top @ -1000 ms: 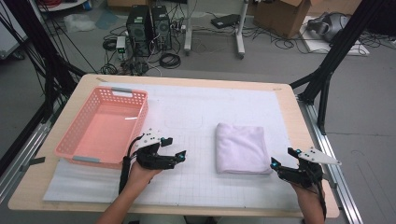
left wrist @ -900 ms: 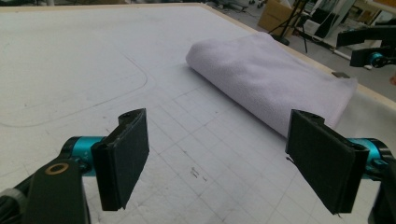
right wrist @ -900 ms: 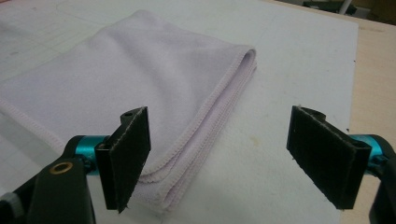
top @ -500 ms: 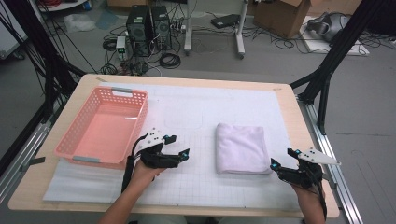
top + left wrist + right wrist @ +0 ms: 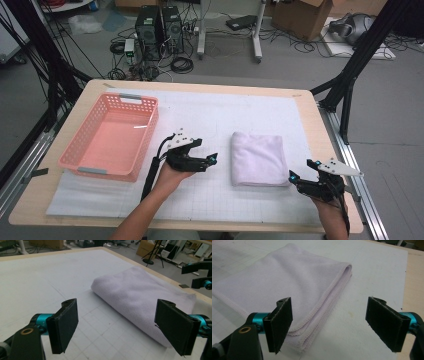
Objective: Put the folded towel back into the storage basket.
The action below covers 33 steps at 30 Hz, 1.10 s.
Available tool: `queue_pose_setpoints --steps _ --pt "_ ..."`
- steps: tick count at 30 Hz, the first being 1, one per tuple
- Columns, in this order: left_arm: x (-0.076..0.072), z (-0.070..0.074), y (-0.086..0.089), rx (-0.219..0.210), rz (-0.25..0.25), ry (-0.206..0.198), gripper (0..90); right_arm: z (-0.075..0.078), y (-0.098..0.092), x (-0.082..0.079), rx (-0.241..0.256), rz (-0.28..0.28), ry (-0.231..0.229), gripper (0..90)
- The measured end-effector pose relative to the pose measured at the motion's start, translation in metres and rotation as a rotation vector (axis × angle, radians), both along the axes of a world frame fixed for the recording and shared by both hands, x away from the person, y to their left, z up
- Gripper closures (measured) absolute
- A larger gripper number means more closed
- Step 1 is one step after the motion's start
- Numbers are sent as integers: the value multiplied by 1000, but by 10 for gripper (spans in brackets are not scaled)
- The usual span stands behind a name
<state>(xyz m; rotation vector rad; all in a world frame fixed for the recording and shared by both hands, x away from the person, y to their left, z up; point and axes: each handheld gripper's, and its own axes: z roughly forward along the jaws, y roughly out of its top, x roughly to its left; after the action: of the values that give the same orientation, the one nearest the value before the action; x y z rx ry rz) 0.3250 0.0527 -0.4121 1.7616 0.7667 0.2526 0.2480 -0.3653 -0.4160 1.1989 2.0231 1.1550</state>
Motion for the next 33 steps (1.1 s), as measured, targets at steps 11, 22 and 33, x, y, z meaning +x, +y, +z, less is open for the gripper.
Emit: queue_pose_setpoints --steps 11,22,33 --pt "23 -7 -37 38 -43 89 211 -1 -3 1 8 -3 3 206" --pt "34 -21 -71 52 -42 183 212 -2 -3 1 10 3 8 206" --pt "39 -36 -93 102 -37 257 213 -3 -4 2 14 6 12 206"
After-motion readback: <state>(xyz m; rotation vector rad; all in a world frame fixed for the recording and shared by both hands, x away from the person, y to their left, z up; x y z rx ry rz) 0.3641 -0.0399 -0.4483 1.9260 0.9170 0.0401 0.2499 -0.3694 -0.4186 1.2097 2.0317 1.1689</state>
